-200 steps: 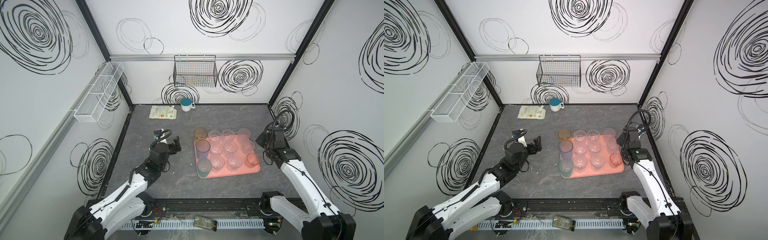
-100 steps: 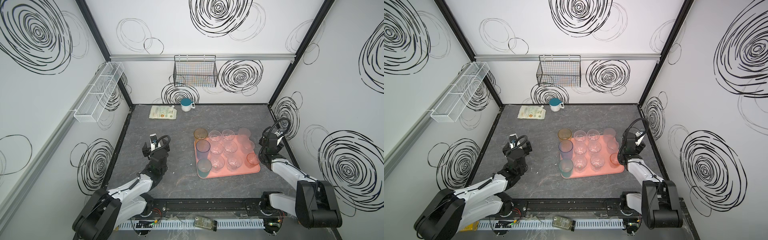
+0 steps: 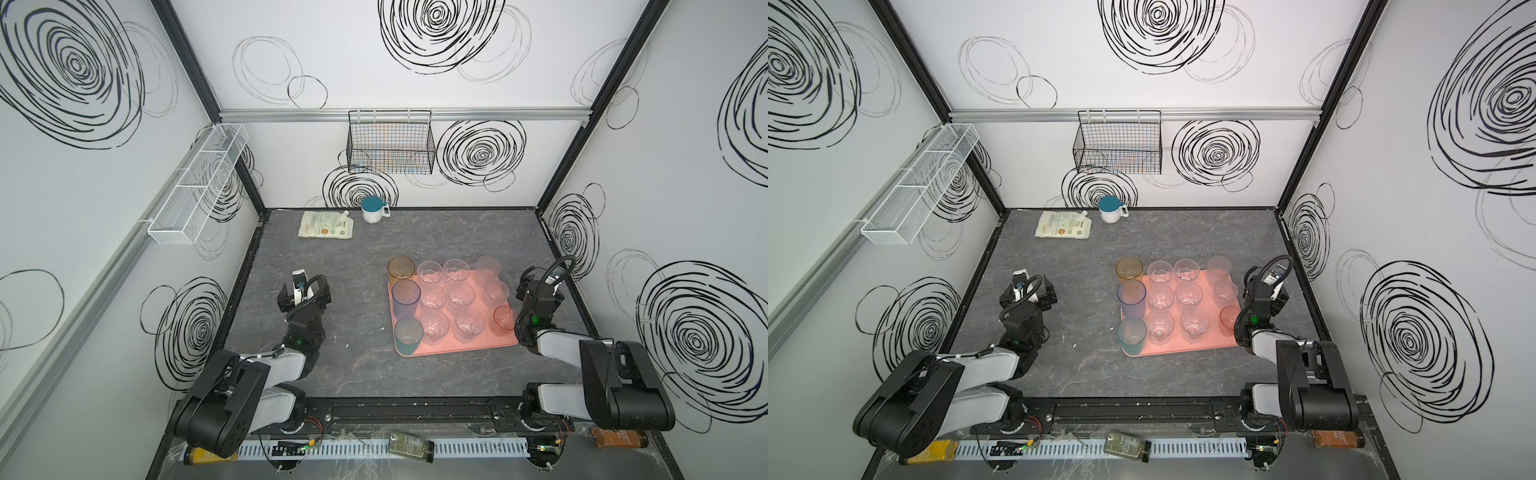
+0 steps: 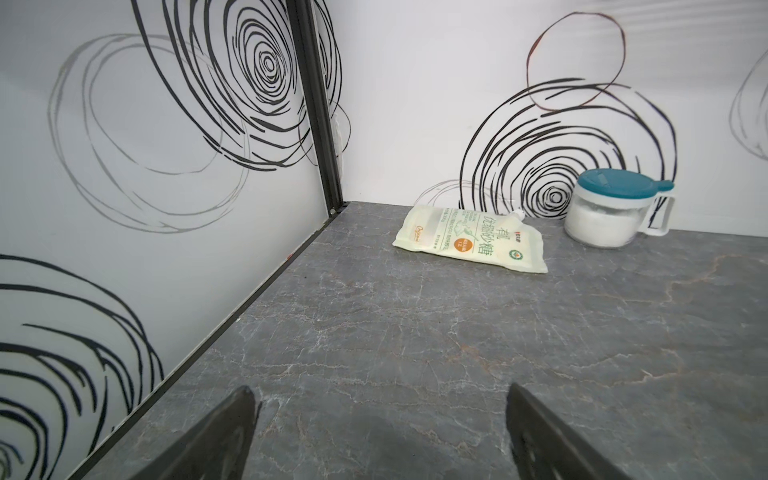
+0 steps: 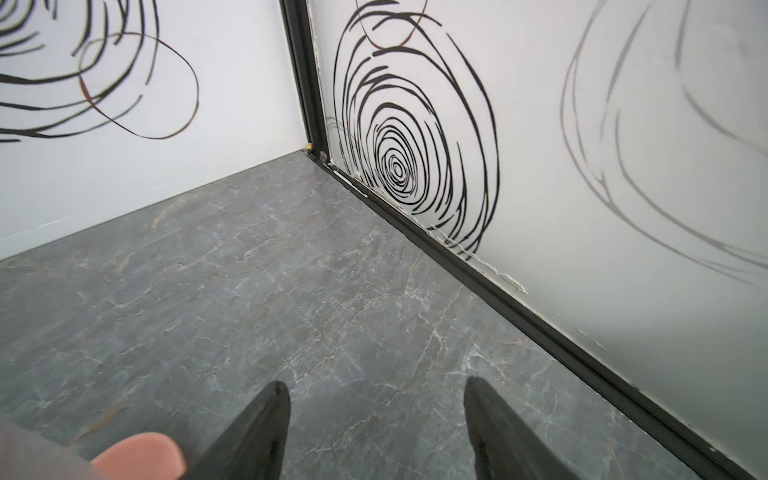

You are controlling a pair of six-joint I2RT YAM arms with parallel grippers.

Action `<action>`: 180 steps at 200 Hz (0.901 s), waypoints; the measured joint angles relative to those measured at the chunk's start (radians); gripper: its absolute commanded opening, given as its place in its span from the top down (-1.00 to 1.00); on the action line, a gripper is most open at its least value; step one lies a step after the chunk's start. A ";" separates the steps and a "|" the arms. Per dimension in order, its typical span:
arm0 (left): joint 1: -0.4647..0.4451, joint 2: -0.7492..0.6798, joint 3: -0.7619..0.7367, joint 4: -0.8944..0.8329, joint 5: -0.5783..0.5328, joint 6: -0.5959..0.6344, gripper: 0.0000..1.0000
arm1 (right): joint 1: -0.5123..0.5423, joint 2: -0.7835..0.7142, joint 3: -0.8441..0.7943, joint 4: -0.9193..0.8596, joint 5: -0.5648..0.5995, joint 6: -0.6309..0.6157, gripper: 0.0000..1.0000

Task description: Place the glasses into the tray

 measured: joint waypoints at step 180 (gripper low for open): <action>0.163 0.248 0.015 0.305 0.300 -0.007 -0.92 | -0.023 0.132 -0.129 0.425 -0.259 -0.091 -1.00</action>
